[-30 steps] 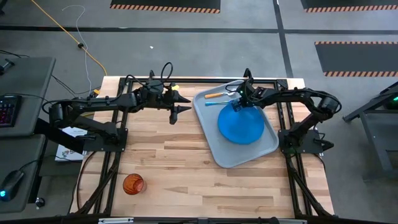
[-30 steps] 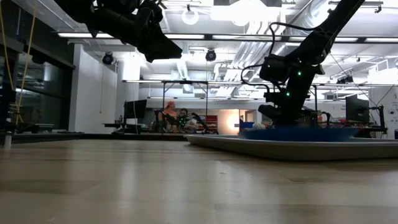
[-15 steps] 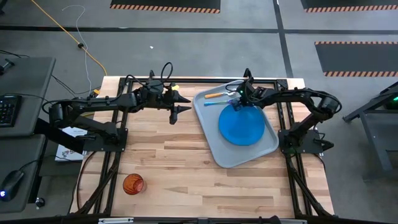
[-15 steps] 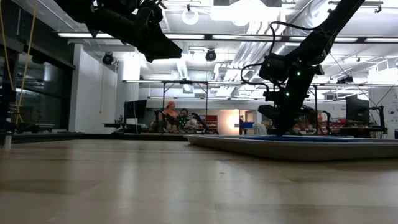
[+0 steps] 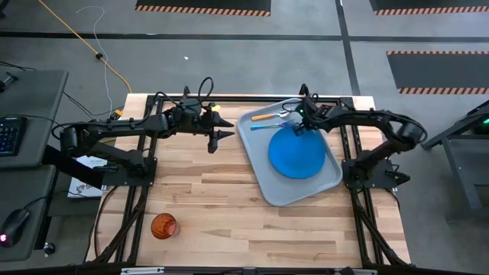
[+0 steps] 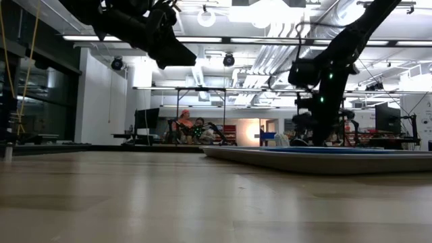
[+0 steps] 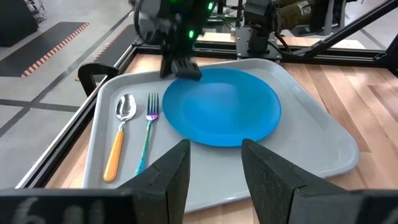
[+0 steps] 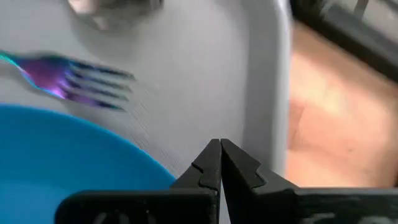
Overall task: Pick and place plate/cup/fork/spoon on tray
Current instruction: Put the orange cup on the gray serving tray to the top left of the blue plate
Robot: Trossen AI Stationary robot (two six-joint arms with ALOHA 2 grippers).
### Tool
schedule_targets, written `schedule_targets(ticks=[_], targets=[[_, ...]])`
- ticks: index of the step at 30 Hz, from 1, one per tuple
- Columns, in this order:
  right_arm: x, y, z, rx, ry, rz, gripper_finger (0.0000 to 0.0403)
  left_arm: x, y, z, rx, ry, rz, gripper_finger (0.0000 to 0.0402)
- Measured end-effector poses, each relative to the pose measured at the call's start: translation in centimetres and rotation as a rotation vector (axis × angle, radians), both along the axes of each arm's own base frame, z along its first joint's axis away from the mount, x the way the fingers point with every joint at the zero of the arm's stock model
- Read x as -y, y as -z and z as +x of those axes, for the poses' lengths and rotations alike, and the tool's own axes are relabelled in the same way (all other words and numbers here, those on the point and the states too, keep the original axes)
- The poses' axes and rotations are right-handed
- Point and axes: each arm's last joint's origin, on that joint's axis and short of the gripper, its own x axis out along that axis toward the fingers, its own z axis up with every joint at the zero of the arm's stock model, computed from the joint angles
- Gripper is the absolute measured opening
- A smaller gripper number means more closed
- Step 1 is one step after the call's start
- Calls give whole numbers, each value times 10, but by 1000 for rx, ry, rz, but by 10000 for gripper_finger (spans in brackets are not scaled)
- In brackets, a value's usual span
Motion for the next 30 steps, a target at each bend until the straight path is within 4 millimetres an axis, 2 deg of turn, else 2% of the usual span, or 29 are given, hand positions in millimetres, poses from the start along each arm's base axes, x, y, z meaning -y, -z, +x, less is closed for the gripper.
schedule_targets(ticks=[4, 7, 12, 16, 20, 25, 30], targets=[[-9, -30, -1, 103, -36, -89, 0, 0, 1, 0, -8, -1, -4, 133], [-22, -53, 0, 258, -142, -207, 0, 1, 3, -1, -32, 12, -18, 133], [-49, -70, -9, 669, -489, -323, 0, 3, 3, -1, -24, 69, -40, 133], [-64, -77, -23, 883, -643, -391, 0, 2, -2, 1, 24, 77, -24, 133], [-72, -80, -34, 931, -672, -425, 0, -4, -8, 1, 85, 67, 31, 133], [-73, -81, -36, 928, -672, -421, 0, -20, -7, -6, 94, 15, 27, 133], [-73, -80, -36, 923, -664, -422, 0, -34, 7, -22, 294, -74, 28, 133]])
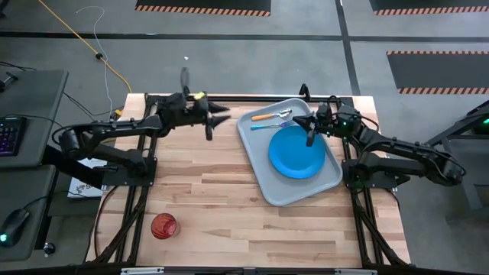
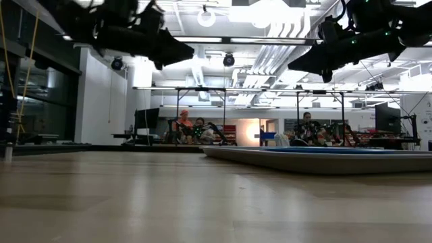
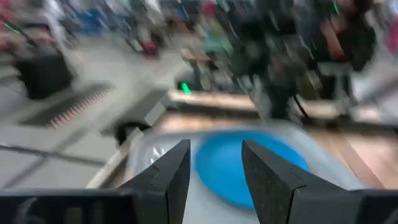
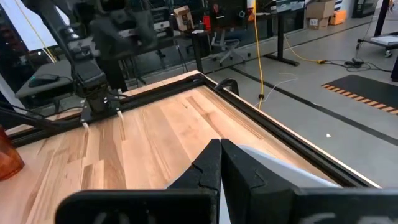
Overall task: Pick and place plate/cup/fork/spoon on tray
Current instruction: Put the orange cup on the gray serving tray to the top left of the blue plate
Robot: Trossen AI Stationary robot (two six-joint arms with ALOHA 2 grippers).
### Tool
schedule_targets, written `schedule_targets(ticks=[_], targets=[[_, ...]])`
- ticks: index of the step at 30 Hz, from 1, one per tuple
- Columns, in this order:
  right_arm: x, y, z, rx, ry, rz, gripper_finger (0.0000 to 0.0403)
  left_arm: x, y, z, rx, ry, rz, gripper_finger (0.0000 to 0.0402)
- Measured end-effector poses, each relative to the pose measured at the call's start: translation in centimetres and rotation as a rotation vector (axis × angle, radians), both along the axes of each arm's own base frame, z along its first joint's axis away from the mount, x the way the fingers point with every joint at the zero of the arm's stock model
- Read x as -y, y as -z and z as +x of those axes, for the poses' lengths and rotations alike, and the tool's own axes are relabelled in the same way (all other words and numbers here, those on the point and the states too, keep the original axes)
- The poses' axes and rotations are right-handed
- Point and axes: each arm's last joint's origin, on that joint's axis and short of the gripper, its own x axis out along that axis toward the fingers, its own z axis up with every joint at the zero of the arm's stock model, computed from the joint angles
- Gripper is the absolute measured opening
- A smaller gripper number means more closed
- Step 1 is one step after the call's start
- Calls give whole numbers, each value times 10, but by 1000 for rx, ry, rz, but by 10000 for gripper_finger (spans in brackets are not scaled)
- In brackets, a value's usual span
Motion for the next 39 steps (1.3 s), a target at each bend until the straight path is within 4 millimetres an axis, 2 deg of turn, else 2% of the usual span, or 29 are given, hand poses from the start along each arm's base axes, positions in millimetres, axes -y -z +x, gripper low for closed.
schedule_targets(ticks=[5, 8, 11, 16, 19, 22, 25, 31, 39], targets=[[0, 0, 0, -2, -1, -7, 0, -12, 8, -18, 113, -72, -94, 133], [0, 0, 0, -2, 0, -7, 0, -8, -2, -20, 148, 48, -140, 133], [0, 0, 0, -2, 0, -8, 0, 10, -11, -20, 155, 259, -151, 133], [1, 0, 0, -3, 17, -9, 0, 58, -31, -19, 187, 424, 41, 138], [1, 1, -1, -7, 41, 21, 0, 90, -45, -19, 52, 414, 112, 153], [0, 4, -1, -21, 44, 60, 0, 123, -52, -20, -192, 378, 181, 179], [-1, 6, 0, -34, 37, 74, 0, 154, -60, -22, -338, 448, 212, 213], [-7, 6, 3, -28, 35, 95, 0, 201, -62, -30, -557, 591, 98, 264], [-18, 9, 8, -51, 41, 135, 0, 248, -58, -45, -886, 565, -55, 269]])
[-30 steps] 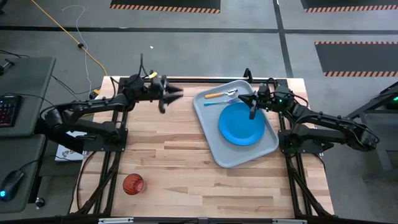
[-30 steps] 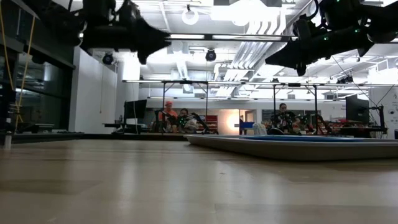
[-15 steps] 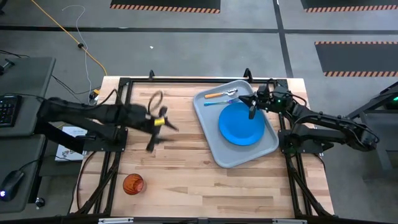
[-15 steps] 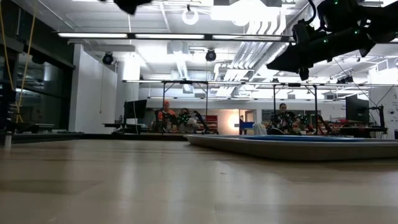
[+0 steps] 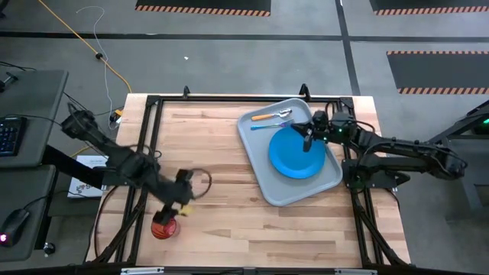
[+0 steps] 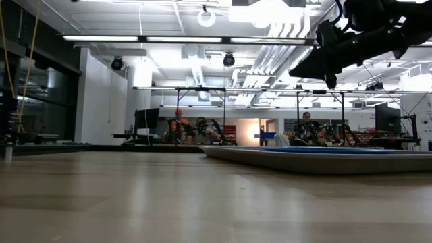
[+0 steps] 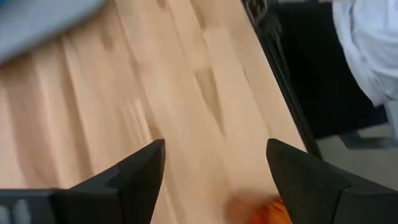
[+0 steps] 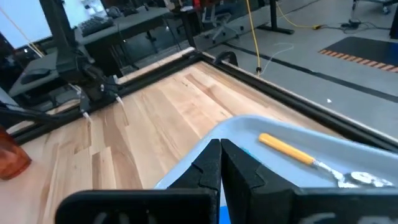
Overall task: Pick and place plate/cup/fork/spoon on tray
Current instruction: Put the orange cup on the gray serving tray to the top left of the blue plate
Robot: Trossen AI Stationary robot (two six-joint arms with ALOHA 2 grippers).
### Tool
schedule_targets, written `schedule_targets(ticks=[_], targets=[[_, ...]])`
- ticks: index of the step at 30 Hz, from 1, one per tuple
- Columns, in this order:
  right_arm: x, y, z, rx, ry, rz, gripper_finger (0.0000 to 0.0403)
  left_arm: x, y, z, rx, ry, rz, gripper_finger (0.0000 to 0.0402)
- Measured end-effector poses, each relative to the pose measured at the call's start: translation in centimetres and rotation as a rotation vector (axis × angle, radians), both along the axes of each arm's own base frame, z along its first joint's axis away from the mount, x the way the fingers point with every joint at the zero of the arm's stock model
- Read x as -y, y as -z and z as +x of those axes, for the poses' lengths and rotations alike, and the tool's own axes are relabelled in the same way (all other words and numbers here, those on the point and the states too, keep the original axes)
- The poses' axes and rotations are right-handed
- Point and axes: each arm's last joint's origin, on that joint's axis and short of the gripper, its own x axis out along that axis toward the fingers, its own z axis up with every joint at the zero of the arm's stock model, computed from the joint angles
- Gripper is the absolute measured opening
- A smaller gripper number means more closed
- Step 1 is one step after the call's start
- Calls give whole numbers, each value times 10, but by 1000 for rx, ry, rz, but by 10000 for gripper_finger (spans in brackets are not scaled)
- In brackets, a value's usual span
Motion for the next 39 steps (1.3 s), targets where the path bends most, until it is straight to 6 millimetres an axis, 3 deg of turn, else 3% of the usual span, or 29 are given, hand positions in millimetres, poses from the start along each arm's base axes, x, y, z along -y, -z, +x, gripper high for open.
schedule_targets(ticks=[7, 16, 36, 39], targets=[[-11, 4, 4, -46, 17, 7, 0, 41, 16, -5, -166, 8, 62, 268], [-24, 7, 7, -74, 16, 11, 0, 69, 36, -13, -272, 30, 228, 268], [-31, 9, 8, -107, 50, -9, 0, 73, 43, -27, -351, -104, 269, 268], [-31, 10, 7, -117, 49, -8, 0, 71, 52, -28, -375, -116, 277, 268]])
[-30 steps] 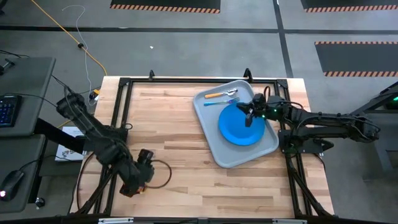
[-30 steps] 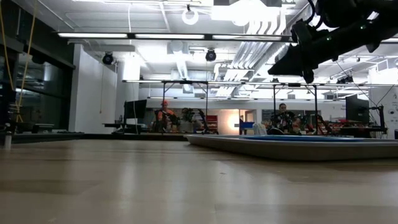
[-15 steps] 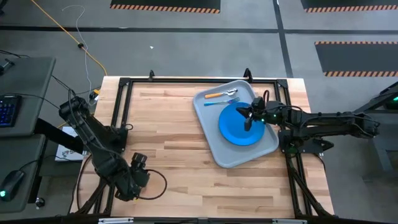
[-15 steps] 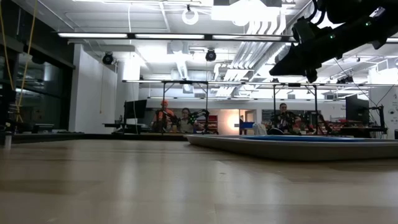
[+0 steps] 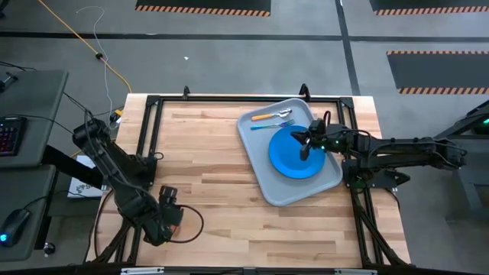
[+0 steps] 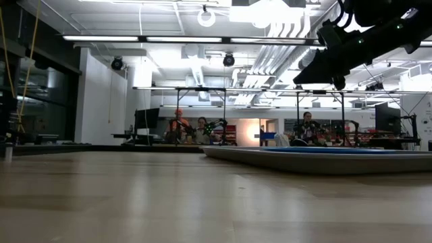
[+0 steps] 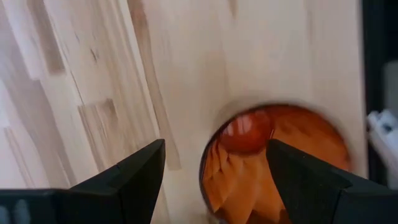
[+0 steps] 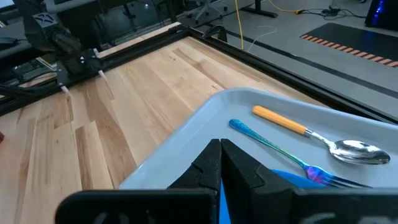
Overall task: Pick and place plate/cup/fork/spoon on tray
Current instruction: Put the orange cup on the gray serving tray to the top left of the blue plate
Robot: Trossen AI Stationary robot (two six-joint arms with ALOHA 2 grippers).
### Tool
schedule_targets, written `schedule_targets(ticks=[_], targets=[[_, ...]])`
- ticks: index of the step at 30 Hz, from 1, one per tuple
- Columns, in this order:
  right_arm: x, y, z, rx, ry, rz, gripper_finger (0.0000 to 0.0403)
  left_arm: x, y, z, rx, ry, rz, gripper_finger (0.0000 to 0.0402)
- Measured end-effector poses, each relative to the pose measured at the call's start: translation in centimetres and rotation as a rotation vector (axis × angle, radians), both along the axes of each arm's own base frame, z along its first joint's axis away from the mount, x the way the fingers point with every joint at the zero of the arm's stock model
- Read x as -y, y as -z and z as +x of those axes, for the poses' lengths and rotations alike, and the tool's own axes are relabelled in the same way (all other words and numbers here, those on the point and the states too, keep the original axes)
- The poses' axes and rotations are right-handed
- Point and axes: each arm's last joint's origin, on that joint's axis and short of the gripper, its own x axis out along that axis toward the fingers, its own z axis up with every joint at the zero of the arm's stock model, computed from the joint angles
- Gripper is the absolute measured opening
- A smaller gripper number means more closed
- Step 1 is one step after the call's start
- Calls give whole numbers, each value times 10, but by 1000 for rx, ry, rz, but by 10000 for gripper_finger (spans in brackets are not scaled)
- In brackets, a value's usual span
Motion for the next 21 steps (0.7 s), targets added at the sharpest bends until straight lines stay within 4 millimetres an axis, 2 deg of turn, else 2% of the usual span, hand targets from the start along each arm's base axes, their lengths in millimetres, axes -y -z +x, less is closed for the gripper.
schedule_targets(ticks=[5, 11, 17, 21], targets=[[0, 0, 0, -4, 0, 1, 0, -6, 18, -4, -74, -1, 16, 268], [0, 0, 0, -3, 1, 3, 0, -13, 27, -3, -98, 23, 48, 268], [0, 1, 0, -1, 7, 20, 0, -16, 41, -1, -132, 25, -6, 268], [0, 2, -1, -11, 7, 23, 0, -17, 43, -1, -140, 37, -8, 259]])
